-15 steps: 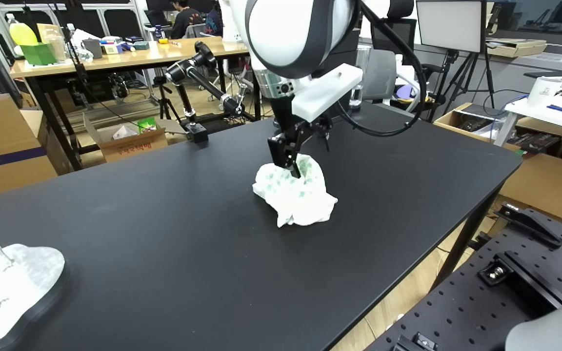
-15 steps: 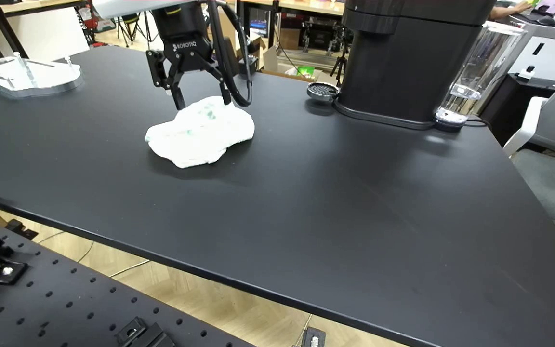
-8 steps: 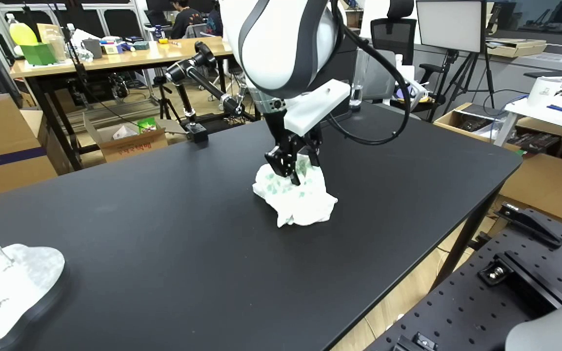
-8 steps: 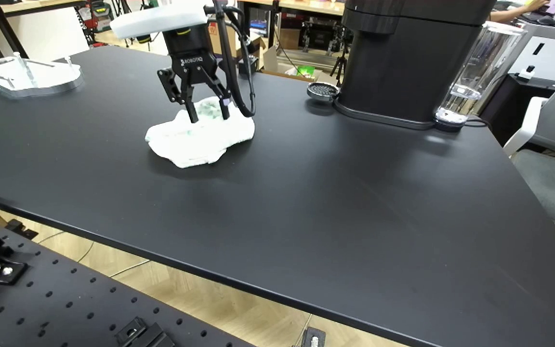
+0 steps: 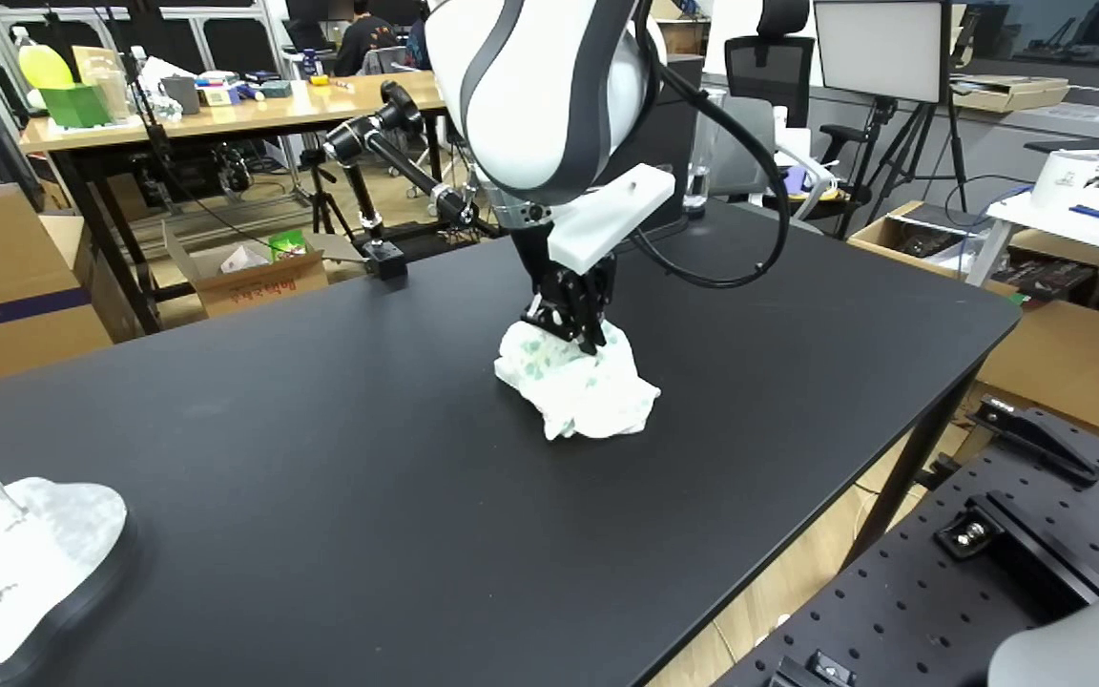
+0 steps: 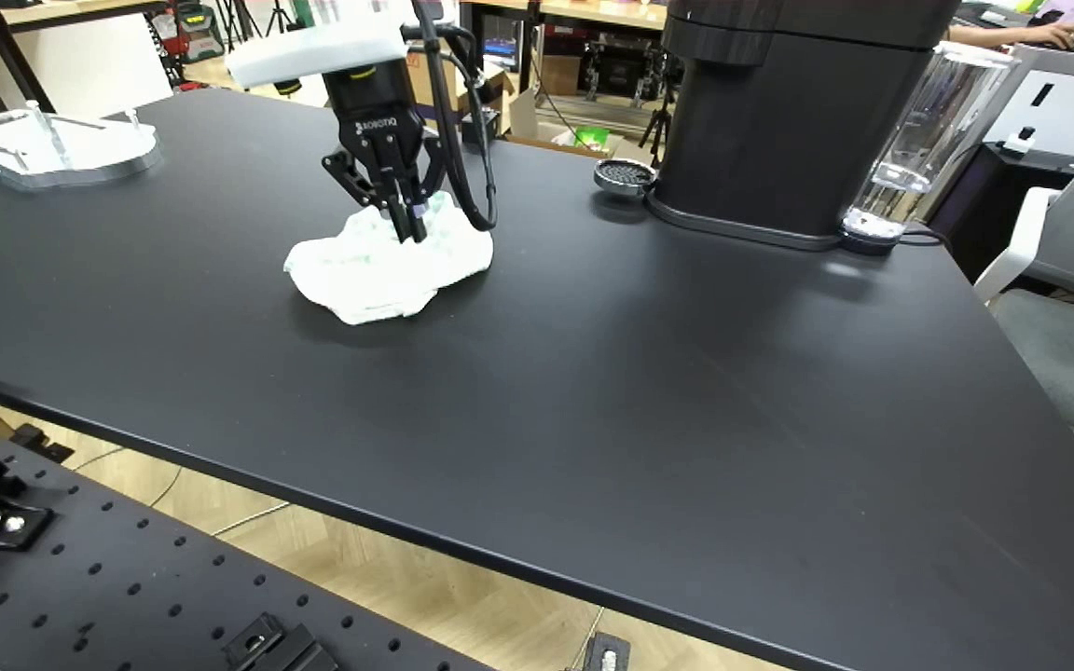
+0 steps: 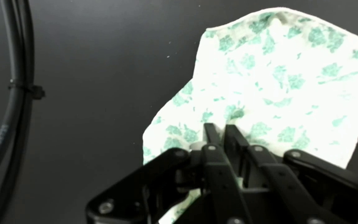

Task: Put the cloth on the table

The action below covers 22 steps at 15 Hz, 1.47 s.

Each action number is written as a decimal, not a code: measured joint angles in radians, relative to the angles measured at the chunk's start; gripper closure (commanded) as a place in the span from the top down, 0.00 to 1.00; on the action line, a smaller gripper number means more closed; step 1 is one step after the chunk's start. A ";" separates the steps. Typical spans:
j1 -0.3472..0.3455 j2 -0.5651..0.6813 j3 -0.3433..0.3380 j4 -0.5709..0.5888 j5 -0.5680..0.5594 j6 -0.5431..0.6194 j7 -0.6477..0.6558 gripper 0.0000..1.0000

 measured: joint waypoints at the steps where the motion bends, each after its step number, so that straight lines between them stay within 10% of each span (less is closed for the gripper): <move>1: 0.002 -0.001 -0.001 0.000 0.000 0.003 0.000 0.00; 10: 0.013 -0.107 0.001 0.012 0.005 -0.041 0.000 0.00; 22: 0.012 -0.359 0.114 0.299 0.032 -0.459 0.000 0.00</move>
